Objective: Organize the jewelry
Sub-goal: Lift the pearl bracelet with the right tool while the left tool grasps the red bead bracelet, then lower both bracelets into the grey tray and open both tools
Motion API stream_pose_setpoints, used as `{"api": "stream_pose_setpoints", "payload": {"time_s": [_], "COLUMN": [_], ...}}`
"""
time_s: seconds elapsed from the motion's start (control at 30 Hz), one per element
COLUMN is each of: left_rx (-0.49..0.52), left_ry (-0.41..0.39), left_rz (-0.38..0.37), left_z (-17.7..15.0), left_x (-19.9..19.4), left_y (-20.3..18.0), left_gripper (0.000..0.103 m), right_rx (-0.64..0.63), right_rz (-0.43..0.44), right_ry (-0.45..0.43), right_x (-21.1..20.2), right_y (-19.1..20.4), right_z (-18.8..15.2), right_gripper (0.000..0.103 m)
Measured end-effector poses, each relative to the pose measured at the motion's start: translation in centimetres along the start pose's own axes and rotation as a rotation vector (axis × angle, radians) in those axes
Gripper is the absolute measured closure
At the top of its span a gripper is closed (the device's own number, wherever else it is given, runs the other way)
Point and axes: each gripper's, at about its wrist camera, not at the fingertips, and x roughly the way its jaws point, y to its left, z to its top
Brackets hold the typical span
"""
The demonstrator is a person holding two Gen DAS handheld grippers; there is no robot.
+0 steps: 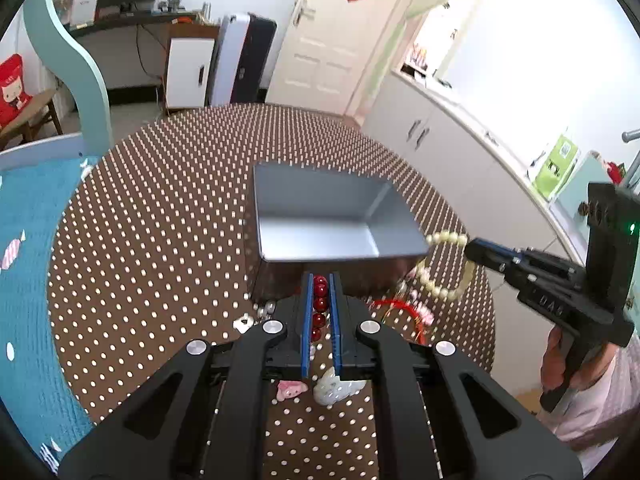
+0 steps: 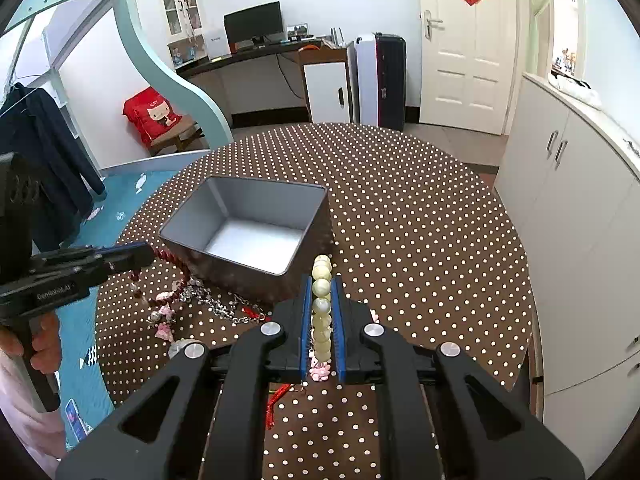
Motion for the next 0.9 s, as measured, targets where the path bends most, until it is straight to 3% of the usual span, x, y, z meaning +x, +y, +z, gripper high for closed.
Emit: {"api": "stream_pose_setpoints", "payload": {"time_s": [0.3,0.37,0.57,0.9], "left_rx": [-0.020,-0.032,-0.010,0.000], "left_ry": [-0.073,-0.074,-0.108,-0.030], "left_rz": [-0.050,-0.042,-0.001,0.065], "left_z": [1.9,2.7,5.6,6.9], "left_x": [-2.4,-2.7,-2.0,3.5], "left_y": [-0.9,-1.1,-2.4,-1.7], "left_gripper": [0.096,0.096,0.096,0.096], "right_rx": [-0.037,-0.028,-0.064,-0.054], "right_rz": [0.032,0.087,0.130,0.142], "right_ry": [-0.067,-0.091,-0.142,-0.023], "right_x": [-2.1,-2.7,-3.0,2.5], "right_y": [1.0,0.9,2.1,2.9], "right_z": [1.0,2.0,4.8,6.0], "right_gripper": [0.094,0.094,0.094,0.094]}}
